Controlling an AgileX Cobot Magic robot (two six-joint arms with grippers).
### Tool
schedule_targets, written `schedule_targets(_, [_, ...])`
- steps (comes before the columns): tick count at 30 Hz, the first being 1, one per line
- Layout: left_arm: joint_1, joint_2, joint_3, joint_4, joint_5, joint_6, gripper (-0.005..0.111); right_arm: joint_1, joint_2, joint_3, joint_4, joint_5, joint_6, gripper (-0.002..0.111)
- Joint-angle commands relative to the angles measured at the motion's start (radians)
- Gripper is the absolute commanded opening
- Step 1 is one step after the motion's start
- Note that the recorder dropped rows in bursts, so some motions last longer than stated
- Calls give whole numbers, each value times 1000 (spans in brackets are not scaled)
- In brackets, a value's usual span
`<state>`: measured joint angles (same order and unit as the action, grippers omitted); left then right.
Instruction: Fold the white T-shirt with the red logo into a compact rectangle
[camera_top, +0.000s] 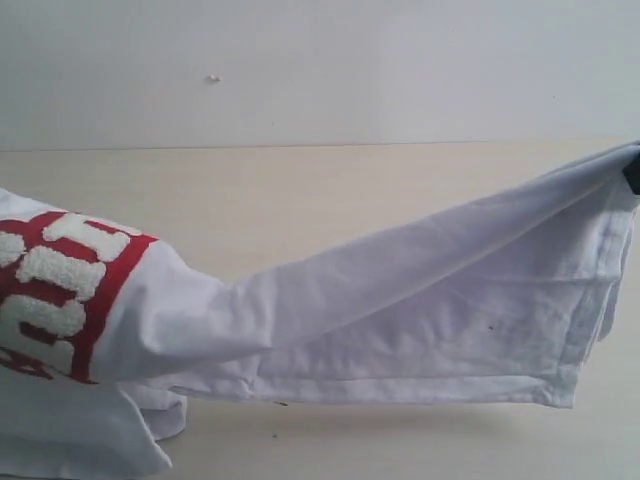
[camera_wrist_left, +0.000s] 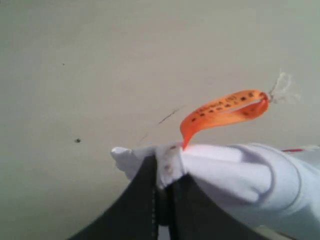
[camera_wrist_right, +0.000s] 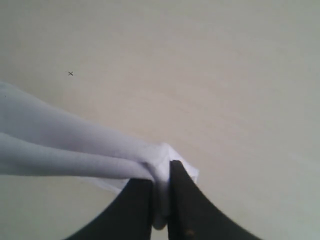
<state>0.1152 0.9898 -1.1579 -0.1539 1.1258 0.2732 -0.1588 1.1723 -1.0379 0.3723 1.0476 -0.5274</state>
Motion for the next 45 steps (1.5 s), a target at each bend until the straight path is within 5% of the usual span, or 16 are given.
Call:
schedule_targets(1, [3, 125, -5, 94, -101, 47, 0, -4, 119, -10, -25, -137, -47, 0])
schedule_targets(10, [3, 368, -5, 94, -526, 143, 0, -4, 345, -10, -81, -634, -88, 0])
schedule_targets(18, [3, 598, -5, 94, -805, 182, 0, -4, 564, -59, -94, -762, -223, 0])
schedule_targets(24, [3, 628, -5, 96, -875, 199, 0, -4, 580, -93, -92, -809, -220, 0])
schedule_targets(33, [3, 514, -5, 69, -604, 203, 0, -6, 501, -153, -23, -505, -165, 0])
schedule_targets(40, [16, 391, -5, -189, -250, 375, 0, -6, 382, -155, 21, -254, -123, 0])
schedule_targets(45, [16, 308, -5, -4, -61, 166, 0, -6, 253, -155, 38, -109, -66, 0])
